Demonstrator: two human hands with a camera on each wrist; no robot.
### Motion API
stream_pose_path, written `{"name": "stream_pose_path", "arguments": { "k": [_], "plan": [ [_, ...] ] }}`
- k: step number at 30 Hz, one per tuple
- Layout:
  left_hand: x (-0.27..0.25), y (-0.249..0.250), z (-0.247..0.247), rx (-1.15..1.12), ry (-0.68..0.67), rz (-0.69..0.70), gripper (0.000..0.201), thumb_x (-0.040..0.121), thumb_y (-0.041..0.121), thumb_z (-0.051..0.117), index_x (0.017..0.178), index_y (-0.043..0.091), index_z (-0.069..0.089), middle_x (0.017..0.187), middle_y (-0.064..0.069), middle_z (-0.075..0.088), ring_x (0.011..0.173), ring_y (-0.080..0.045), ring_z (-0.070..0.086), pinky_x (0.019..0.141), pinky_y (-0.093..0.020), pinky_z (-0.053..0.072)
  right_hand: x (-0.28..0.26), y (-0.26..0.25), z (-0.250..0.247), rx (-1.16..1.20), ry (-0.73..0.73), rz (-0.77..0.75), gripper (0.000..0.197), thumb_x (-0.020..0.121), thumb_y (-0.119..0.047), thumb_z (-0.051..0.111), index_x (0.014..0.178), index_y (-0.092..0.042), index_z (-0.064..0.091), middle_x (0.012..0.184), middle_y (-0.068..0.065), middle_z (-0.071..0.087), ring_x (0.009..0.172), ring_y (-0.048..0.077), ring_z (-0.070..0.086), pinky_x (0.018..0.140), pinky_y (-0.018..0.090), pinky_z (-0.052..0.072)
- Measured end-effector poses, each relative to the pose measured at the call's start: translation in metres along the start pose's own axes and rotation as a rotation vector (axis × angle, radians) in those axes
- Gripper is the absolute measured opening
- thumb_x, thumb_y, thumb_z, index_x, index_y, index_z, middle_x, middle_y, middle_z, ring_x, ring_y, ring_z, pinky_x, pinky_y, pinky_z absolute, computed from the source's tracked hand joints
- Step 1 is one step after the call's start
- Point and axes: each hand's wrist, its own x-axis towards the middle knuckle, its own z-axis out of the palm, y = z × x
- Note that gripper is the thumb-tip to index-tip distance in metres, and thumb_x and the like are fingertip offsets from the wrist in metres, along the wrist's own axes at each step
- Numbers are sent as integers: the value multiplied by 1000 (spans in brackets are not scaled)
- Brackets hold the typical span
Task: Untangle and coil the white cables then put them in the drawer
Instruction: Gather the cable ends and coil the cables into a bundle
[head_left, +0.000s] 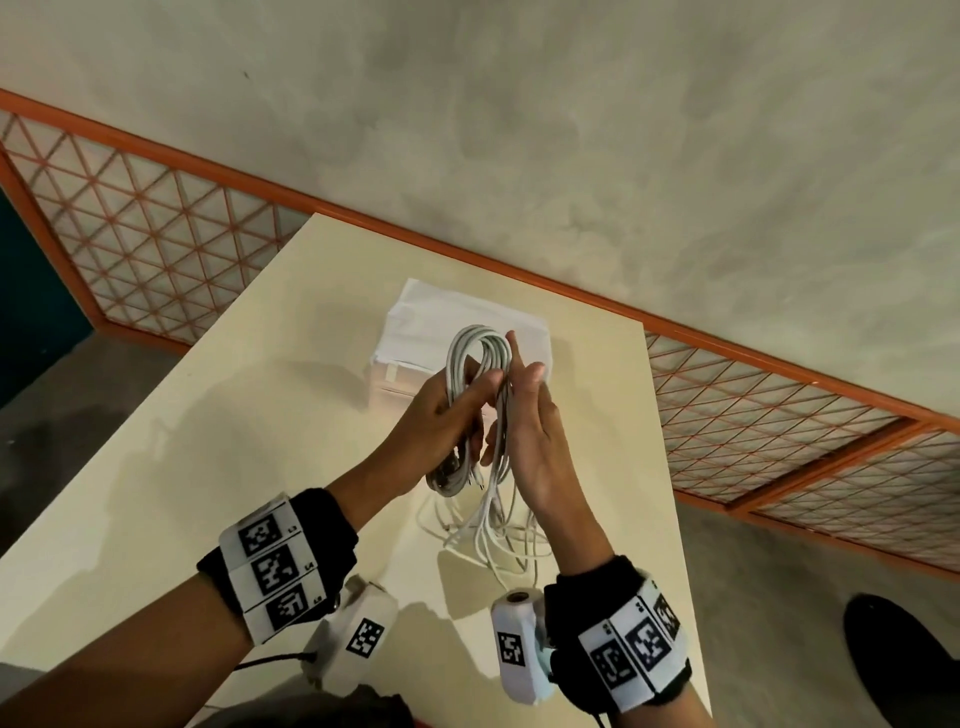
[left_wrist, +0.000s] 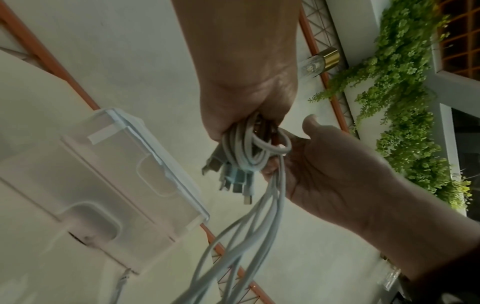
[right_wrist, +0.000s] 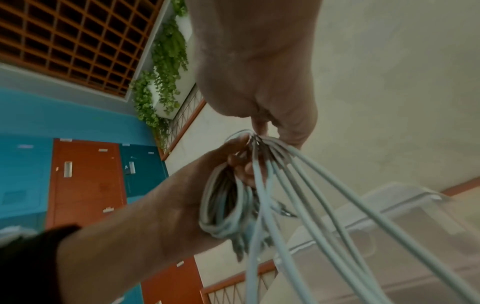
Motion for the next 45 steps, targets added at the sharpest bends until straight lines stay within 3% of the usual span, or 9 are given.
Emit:
{"name": "stream_pose_path", "arguments": {
  "k": [4, 7, 11, 15, 18, 30, 36, 42, 45],
  "plan": [
    [-1, -4, 1, -79, 8, -4, 27, 94, 33, 53, 90, 7, 58, 57, -9, 55, 45, -24, 53, 44, -29, 49, -4, -10, -8, 67, -83, 71, 53, 95, -52, 2, 145, -46, 20, 118, -12, 24, 99, -1, 41, 55, -5, 39],
    [1, -7, -2, -40, 22, -47, 26, 91, 34, 58, 81, 10, 61, 56, -8, 58, 43, -22, 55, 46, -30, 48, -4, -13, -8, 83, -96, 89, 54, 94, -54, 0, 145, -48, 18, 118, -14, 20, 113, 5, 52, 90, 9, 46],
    [0, -11, -4, -68, 1, -138, 29, 90, 29, 61, 82, 2, 63, 48, 1, 56, 41, -16, 52, 48, -28, 47, -3, -17, -10, 126, -188, 155, 59, 94, -54, -1, 147, -40, 19, 130, 8, 37, 111, 23, 57, 57, 3, 47],
    [-1, -11, -7, -68, -17, -165, 21, 88, 28, 63, 72, 14, 65, 43, 1, 53, 40, -18, 49, 50, -30, 46, -3, -9, -11, 130, -257, 167, 78, 74, -78, 1, 143, -50, 24, 138, 13, 46, 58, 7, 63, 56, 19, 51],
    [-1, -6, -5, -53, 3, -124, 24, 88, 31, 62, 65, 24, 67, 43, 1, 54, 41, -20, 49, 50, -32, 46, -6, -12, -13, 183, -272, 128, 61, 91, -61, 1, 146, -45, 21, 121, 1, 57, 48, 3, 56, 53, 20, 50],
    [29, -16, -12, -86, 596, 82, 29, 90, 23, 61, 78, -3, 64, 61, -4, 67, 48, -10, 60, 51, -21, 47, -15, -1, 2, -229, -16, -342, 26, 99, -16, 46, 120, -9, 60, 66, -10, 52, 60, -3, 51, 59, 5, 35],
    [33, -11, -13, -322, 502, -130, 30, 89, 30, 59, 63, 16, 58, 50, 5, 53, 39, -13, 46, 42, -21, 38, -15, 1, 8, -156, -238, -356, 37, 100, -12, 39, 136, -12, 47, 77, 3, 53, 60, 3, 42, 61, 9, 34],
    [37, -11, -20, -524, 407, -243, 26, 89, 31, 60, 66, 18, 58, 57, 4, 55, 50, -11, 49, 54, -23, 42, -13, 5, 9, -188, -401, -261, 46, 101, -16, 37, 146, -24, 31, 72, -27, 50, 63, 0, 44, 66, 6, 36],
    [37, -9, -16, -571, 487, -250, 24, 89, 30, 59, 69, 16, 56, 51, 4, 52, 47, -11, 49, 52, -22, 44, -11, 8, 8, -305, -492, -230, 54, 101, -25, 36, 148, -40, 14, 86, -18, 62, 64, 8, 47, 72, 26, 49]
  ]
}}
